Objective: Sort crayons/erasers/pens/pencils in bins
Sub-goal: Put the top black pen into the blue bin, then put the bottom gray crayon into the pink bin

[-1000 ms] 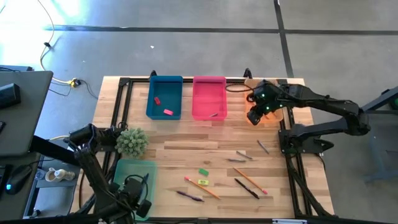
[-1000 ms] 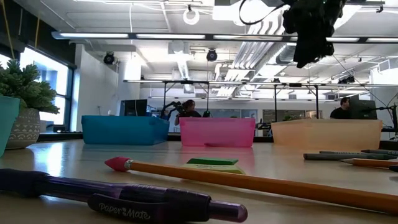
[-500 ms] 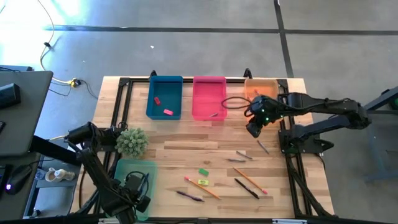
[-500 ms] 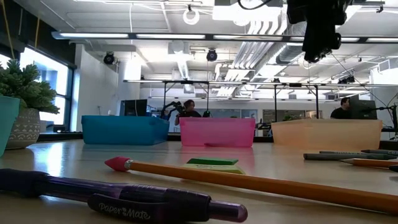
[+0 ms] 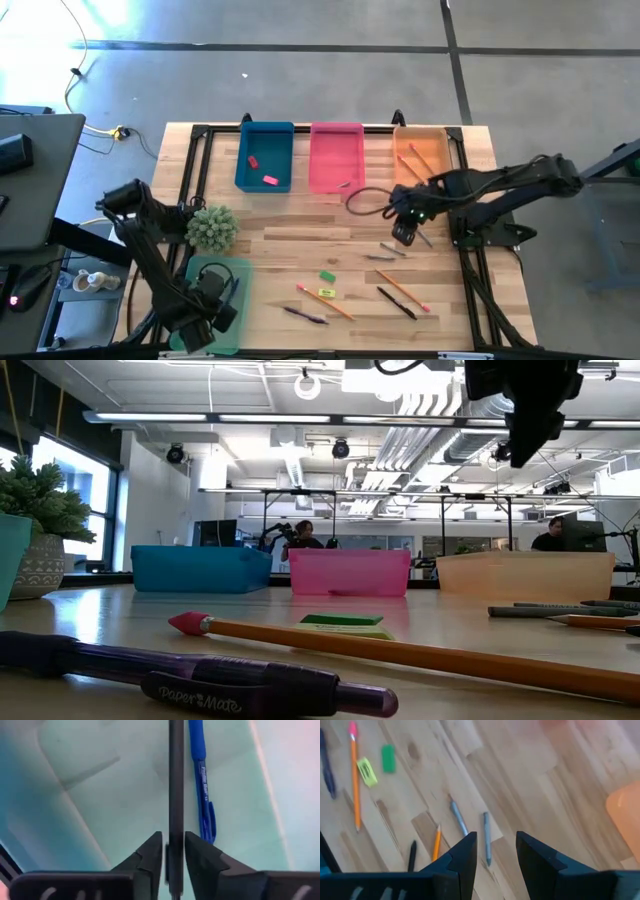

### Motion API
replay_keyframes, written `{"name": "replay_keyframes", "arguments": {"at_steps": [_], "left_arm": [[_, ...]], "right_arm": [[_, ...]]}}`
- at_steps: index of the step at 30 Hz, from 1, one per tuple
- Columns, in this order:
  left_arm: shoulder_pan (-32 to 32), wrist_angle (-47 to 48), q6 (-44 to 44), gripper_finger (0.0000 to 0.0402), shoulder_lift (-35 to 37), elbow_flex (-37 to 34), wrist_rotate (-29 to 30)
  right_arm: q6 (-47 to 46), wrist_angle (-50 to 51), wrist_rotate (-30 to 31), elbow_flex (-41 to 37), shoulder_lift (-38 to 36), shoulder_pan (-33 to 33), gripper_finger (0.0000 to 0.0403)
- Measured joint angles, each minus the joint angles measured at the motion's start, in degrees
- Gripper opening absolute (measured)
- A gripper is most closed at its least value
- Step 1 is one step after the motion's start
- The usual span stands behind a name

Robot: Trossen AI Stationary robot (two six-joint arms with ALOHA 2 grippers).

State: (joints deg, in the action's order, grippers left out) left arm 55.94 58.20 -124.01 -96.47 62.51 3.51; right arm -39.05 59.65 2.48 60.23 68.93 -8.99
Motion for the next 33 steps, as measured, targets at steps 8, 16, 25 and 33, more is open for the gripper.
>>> {"name": "replay_keyframes", "arguments": {"at_steps": [8, 16, 25, 33], "left_arm": [[0.0, -1.4, 2.1, 0.0150, 6.1, -2.8, -0.3], [0.0, -1.2, 8.8, 0.0164, 12.1, -2.8, 3.6], [0.0, -1.1, 9.5, 0.0144, 18.6, -2.8, 14.4], [-0.1, -1.1, 12.6, 0.0138, 21.6, -2.8, 21.9]], "right_arm": [[0.7, -1.2, 0.0, 0.0, 5.4, -4.0, 0.0129], [7.2, -4.4, -0.1, 0.0, 9.1, -7.2, 0.0129], [10.8, -9.1, -0.1, 0.0, 15.5, -9.7, 0.0129], [14.4, -12.4, -0.4, 0.0, 21.6, -10.7, 0.0129]]}}
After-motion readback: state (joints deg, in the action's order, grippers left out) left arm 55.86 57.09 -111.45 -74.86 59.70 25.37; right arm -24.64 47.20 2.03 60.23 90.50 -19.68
